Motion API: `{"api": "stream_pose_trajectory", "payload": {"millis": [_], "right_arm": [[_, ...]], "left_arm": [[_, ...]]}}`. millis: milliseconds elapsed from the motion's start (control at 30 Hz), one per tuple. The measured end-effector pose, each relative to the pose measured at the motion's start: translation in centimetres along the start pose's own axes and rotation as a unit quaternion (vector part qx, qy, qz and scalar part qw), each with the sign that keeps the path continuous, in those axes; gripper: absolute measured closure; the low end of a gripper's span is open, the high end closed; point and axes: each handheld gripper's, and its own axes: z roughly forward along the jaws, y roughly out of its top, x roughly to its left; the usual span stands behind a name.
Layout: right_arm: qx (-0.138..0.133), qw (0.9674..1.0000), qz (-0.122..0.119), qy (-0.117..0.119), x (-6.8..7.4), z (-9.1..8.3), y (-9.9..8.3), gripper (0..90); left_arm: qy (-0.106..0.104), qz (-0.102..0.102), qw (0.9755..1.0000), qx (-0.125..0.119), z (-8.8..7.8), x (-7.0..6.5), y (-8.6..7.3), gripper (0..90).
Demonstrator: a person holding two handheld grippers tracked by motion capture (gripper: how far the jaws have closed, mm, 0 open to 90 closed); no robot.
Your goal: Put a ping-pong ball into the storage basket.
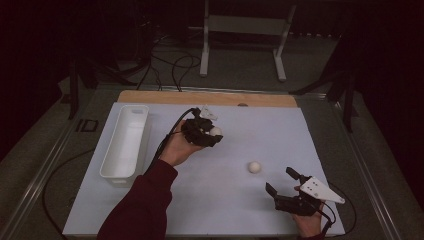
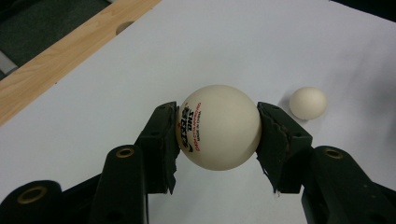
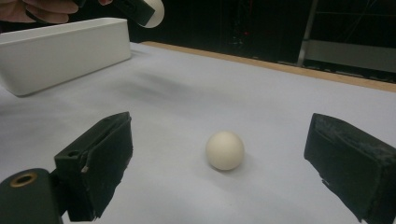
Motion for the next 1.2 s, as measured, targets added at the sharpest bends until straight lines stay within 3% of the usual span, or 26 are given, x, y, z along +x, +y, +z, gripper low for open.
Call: {"api": "stream_pose_trajectory", "payload": {"millis": [1200], "right_arm": [[0.0, 1.0, 0.001, -0.002, 0.0, 0.0, 0.0, 7.4]], "left_arm": [[-0.003, -0.005, 0.9999, -0.011, -1.5, 0.8, -0.6, 51.2]]}}
